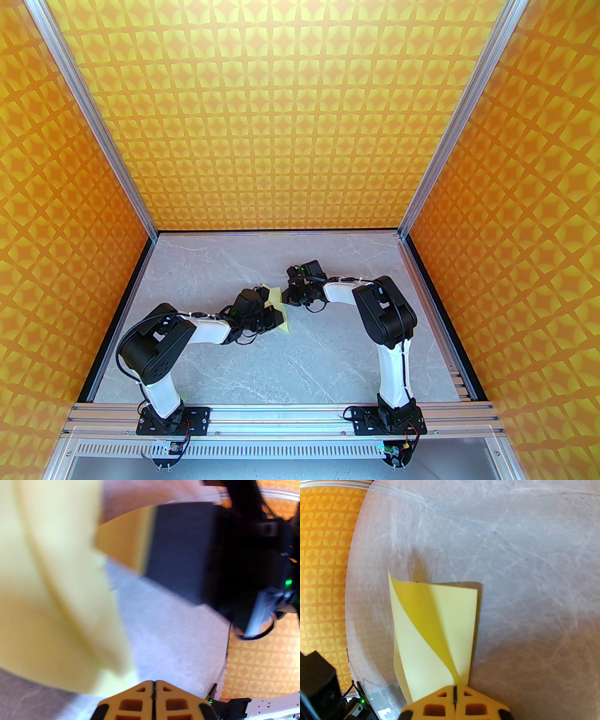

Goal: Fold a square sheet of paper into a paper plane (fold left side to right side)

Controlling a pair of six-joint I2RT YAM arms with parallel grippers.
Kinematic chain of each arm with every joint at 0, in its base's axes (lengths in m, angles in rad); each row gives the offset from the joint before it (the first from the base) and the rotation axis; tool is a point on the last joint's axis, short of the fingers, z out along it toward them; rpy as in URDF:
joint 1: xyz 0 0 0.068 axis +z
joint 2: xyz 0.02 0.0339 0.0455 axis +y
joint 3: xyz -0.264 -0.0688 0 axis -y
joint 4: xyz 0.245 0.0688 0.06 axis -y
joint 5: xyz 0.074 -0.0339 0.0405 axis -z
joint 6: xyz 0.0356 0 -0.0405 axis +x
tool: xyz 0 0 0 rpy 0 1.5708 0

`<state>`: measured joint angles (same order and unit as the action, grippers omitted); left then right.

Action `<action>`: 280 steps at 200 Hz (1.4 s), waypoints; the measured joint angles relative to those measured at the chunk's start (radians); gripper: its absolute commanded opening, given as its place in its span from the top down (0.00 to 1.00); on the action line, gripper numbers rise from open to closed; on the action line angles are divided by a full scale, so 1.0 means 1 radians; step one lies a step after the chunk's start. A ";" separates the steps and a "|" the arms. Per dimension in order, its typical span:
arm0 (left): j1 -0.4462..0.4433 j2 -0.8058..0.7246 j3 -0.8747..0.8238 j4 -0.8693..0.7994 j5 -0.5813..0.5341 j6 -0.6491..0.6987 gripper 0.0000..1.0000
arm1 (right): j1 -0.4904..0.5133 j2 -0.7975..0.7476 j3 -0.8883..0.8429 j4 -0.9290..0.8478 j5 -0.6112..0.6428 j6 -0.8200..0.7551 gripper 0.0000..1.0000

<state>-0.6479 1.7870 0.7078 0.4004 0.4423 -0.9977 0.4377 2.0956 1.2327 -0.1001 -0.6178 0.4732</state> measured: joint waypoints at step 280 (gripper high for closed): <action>0.002 0.002 0.061 -0.233 -0.058 0.020 0.99 | 0.012 0.000 0.056 -0.055 0.018 -0.019 1.00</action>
<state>-0.6464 1.7889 0.7689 0.1673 0.3847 -0.9779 0.4496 2.0956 1.2888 -0.1547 -0.5999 0.4541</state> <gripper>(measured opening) 0.028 0.030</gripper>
